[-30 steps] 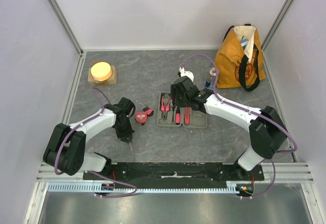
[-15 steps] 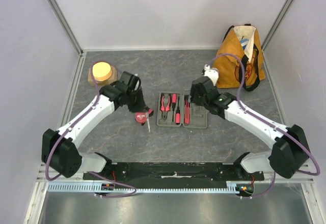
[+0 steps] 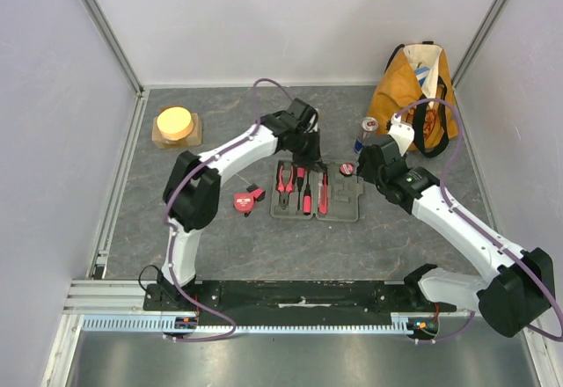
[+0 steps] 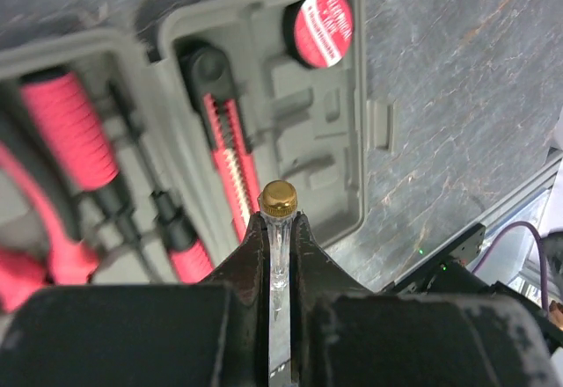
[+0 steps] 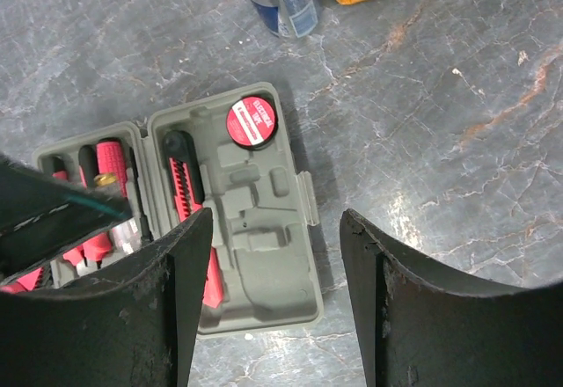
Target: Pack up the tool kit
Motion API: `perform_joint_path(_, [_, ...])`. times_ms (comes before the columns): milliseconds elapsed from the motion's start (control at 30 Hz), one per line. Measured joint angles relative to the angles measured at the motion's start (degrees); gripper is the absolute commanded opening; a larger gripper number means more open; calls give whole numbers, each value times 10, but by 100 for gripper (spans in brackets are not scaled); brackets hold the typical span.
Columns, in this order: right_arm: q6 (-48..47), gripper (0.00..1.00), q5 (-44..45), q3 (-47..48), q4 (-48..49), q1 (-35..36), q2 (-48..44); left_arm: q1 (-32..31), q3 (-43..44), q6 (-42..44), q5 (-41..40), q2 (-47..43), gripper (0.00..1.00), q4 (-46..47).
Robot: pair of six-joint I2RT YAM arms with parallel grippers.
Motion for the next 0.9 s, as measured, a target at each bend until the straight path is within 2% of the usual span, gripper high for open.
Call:
perform_joint_path(167, [2, 67, 1, -9, -9, -2, 0, -25, 73, 0, 3, 78, 2, 8])
perform_joint_path(267, [3, 67, 1, -12, -13, -3, 2, -33, 87, 0, 8, 104, 2, 14])
perform_joint_path(567, [4, 67, -2, -12, -15, -6, 19, -39, 88, -5, -4, 147, 2, 21])
perform_joint_path(900, [5, 67, -12, -26, -17, -7, 24, -38, 106, -35, -22, 150, 2, 26])
